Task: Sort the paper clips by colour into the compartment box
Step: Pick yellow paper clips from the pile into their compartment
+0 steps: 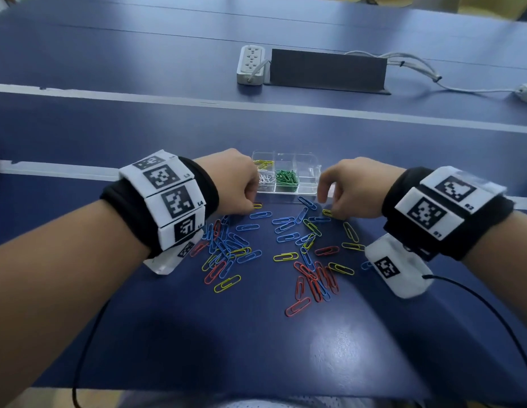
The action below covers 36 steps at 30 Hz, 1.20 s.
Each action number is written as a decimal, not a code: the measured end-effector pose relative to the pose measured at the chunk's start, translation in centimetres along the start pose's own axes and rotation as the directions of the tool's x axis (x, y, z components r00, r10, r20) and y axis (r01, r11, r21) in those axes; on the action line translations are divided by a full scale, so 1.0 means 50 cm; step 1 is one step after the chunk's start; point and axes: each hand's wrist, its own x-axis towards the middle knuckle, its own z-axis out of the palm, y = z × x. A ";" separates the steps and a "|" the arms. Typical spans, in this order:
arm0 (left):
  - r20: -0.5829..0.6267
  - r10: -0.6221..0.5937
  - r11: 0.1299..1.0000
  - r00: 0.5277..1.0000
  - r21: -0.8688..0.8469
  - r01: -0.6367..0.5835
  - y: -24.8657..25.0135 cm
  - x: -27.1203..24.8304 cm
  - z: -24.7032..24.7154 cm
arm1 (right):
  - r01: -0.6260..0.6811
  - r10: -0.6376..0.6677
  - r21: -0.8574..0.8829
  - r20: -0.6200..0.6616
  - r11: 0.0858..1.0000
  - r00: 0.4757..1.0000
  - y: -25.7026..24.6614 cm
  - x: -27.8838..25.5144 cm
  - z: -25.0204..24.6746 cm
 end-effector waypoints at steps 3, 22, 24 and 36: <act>-0.014 0.010 0.998 1.000 -0.056 -0.011 0.005 -0.006 -0.003 | -0.010 0.007 0.089 0.038 0.996 0.999 0.010 -0.008 -0.014; 0.085 0.098 0.966 0.992 -0.249 -0.074 0.108 0.034 -0.005 | -0.032 0.034 0.283 -0.004 0.959 0.999 0.030 -0.023 -0.012; 0.114 0.089 0.972 0.989 -0.228 -0.062 0.118 0.039 -0.003 | -0.033 0.040 0.240 -0.026 0.970 0.999 0.032 -0.021 -0.005; 0.098 0.182 0.983 0.978 0.012 -0.184 0.133 0.053 0.016 | 0.046 -0.046 0.040 -0.006 0.998 0.999 0.003 -0.032 0.018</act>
